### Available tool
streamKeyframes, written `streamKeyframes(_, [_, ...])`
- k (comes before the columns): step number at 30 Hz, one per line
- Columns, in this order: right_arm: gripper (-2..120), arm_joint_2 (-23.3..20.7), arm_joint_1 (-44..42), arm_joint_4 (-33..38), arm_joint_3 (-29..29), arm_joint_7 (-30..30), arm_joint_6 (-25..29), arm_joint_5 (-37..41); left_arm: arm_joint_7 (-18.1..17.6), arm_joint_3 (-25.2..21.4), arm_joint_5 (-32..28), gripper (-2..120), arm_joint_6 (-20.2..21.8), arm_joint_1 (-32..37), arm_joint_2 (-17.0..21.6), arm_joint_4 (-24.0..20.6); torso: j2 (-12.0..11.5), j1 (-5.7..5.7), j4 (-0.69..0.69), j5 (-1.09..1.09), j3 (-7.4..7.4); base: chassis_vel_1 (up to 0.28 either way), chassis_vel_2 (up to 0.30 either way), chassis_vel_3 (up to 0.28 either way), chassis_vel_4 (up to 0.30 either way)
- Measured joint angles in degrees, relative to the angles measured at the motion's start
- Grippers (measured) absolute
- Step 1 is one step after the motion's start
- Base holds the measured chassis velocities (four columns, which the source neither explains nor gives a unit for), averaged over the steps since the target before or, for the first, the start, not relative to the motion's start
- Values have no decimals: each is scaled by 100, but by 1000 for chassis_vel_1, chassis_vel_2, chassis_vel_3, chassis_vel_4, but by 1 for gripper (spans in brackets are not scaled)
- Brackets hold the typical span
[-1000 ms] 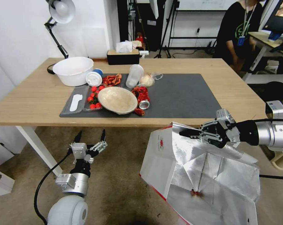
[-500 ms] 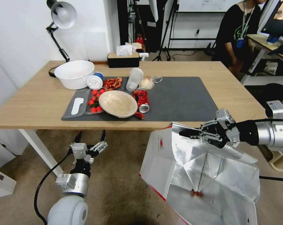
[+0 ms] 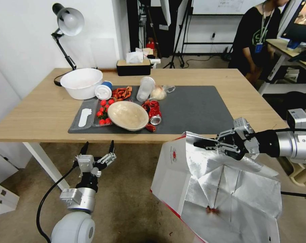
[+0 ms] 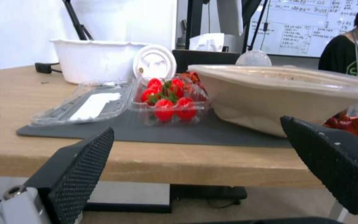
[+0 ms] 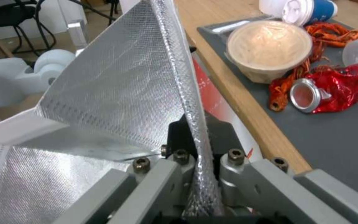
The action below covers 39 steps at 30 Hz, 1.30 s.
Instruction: Pick up the food delivery bag from the floor and place it on the table.
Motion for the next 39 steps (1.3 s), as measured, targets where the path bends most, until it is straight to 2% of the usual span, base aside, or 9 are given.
streamKeyframes(9, [0, 18, -2, -2, 3, 0, 5, -7, -132, 65, 67, 100, -8, 11, 6, -2, 266, 115, 0, 0, 149, 0, 0, 0, 0])
streamKeyframes(29, [0, 44, -1, 51, 72, 20, -9, 61, -121, 61, 106, 100, -5, 21, -4, -15, 258, 112, 0, 0, 146, 0, 0, 0, 0])
streamKeyframes(39, [0, 120, 92, 158, 402, 272, -51, 609, -112, 63, 113, 100, -15, 25, -13, 2, 239, 105, 0, 0, 136, 0, 0, 0, 0])
